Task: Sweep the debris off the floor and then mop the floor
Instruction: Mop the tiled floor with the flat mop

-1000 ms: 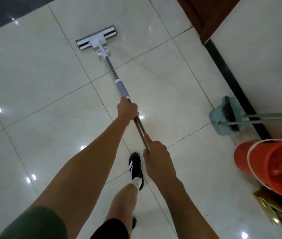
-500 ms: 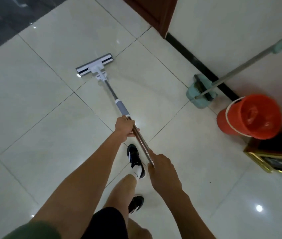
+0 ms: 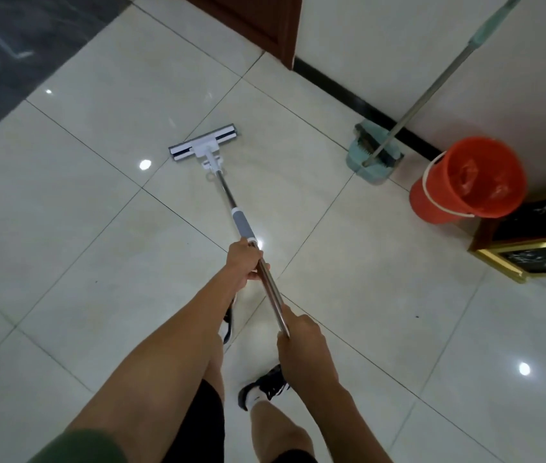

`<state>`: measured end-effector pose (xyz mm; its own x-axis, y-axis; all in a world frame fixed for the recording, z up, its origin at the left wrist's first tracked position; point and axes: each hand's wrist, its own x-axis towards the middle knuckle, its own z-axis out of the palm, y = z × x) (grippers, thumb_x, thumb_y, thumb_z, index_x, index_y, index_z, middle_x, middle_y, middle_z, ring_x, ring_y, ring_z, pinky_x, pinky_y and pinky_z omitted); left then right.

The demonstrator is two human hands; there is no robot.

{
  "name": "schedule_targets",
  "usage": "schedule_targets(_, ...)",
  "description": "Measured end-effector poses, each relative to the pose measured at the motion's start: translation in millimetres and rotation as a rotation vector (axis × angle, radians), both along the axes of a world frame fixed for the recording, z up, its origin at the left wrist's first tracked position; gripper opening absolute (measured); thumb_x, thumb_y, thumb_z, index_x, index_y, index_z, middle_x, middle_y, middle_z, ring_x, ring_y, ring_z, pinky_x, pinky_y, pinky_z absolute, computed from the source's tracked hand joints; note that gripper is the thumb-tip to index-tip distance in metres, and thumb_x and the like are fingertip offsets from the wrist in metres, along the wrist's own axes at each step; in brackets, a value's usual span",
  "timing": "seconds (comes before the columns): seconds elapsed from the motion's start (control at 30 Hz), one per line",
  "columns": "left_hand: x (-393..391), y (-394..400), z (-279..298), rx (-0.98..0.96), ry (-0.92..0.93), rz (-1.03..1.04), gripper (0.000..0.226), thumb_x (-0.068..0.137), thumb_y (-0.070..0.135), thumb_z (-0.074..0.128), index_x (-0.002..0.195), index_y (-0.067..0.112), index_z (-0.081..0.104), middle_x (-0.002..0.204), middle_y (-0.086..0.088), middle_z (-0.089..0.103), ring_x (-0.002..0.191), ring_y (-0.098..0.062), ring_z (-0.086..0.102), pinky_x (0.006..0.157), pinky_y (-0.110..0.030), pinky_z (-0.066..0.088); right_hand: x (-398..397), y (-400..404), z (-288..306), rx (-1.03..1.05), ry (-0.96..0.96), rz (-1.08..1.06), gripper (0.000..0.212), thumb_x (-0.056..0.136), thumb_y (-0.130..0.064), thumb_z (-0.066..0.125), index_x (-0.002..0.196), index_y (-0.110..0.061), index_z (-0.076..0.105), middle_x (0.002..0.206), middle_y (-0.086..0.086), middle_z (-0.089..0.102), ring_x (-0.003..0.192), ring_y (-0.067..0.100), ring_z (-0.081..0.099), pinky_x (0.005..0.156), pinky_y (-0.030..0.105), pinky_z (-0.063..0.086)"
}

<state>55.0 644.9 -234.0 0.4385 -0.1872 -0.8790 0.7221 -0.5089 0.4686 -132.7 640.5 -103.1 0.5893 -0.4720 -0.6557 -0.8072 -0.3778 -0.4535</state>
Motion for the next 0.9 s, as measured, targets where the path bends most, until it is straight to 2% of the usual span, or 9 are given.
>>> schedule_targets(0.13,35,4,-11,0.013,-0.024,-0.019,0.032,0.096,-0.004,0.054,0.126,0.006,0.054,0.088,-0.015,0.061,0.063,-0.027,0.070,0.053,-0.037,0.059,37,8,-6,0.022,0.006,0.014,0.050,0.107,-0.018,0.040,0.154,-0.025,0.028,0.117,0.004,0.054,0.091,0.014,0.049,0.087,0.025,0.048)
schedule_targets(0.37,173,-11,-32,0.013,-0.066,-0.040,0.026,0.094,-0.005,0.054,0.116,0.007,0.058,0.084,-0.015,0.061,0.058,-0.029,0.068,0.064,-0.048,0.062,173,5,-26,0.038,-0.005,-0.031,0.055,0.108,-0.024,0.039,0.158,-0.029,0.018,0.126,0.001,0.053,0.105,0.011,0.055,0.091,0.022,0.046)
schedule_targets(0.43,230,-22,-38,0.001,-0.075,-0.047,0.025,0.094,-0.006,0.054,0.113,0.009,0.059,0.086,-0.014,0.060,0.061,-0.031,0.068,0.065,-0.047,0.062,228,-3,-34,0.027,-0.035,-0.049,0.056,0.107,-0.023,0.040,0.158,-0.027,0.019,0.120,0.000,0.053,0.098,0.010,0.053,0.085,0.021,0.047)
schedule_targets(0.53,316,-44,-42,-0.012,-0.094,-0.063,0.022,0.095,-0.006,0.054,0.109,0.010,0.059,0.090,-0.016,0.061,0.065,-0.032,0.068,0.057,-0.041,0.060,311,-22,-46,-0.001,-0.058,-0.067,0.054,0.107,-0.022,0.041,0.157,-0.028,0.023,0.108,-0.002,0.049,0.081,0.008,0.047,0.069,0.015,0.040)
schedule_targets(0.6,363,-61,-43,-0.014,-0.112,-0.078,0.022,0.095,-0.005,0.053,0.112,0.008,0.058,0.091,-0.016,0.061,0.064,-0.031,0.068,0.060,-0.043,0.061,360,-38,-55,-0.023,-0.074,-0.059,0.052,0.106,-0.020,0.043,0.155,-0.025,0.029,0.107,0.001,0.054,0.078,0.008,0.048,0.065,0.014,0.038)
schedule_targets(0.7,414,-80,-40,-0.020,-0.130,-0.091,0.023,0.095,-0.003,0.053,0.116,0.005,0.056,0.086,-0.014,0.063,0.060,-0.028,0.069,0.054,-0.040,0.059,411,-57,-59,-0.042,-0.101,-0.060,0.050,0.103,-0.017,0.047,0.152,-0.021,0.037,0.109,0.006,0.061,0.081,0.014,0.055,0.070,0.021,0.048)
schedule_targets(0.8,430,-82,-36,-0.040,-0.125,-0.107,0.021,0.094,-0.002,0.055,0.114,0.004,0.056,0.086,-0.016,0.064,0.064,-0.029,0.073,0.053,-0.038,0.059,424,-64,-57,-0.044,-0.097,-0.076,0.050,0.101,-0.015,0.047,0.149,-0.022,0.040,0.106,0.006,0.061,0.087,0.019,0.062,0.078,0.032,0.055)
schedule_targets(0.9,414,-76,-34,-0.067,-0.128,-0.122,0.022,0.094,0.000,0.058,0.115,0.006,0.057,0.091,-0.015,0.067,0.071,-0.030,0.075,0.057,-0.041,0.061,411,-59,-50,-0.037,-0.063,-0.077,0.053,0.100,-0.016,0.044,0.152,-0.024,0.036,0.101,0.005,0.059,0.084,0.021,0.061,0.072,0.035,0.054)
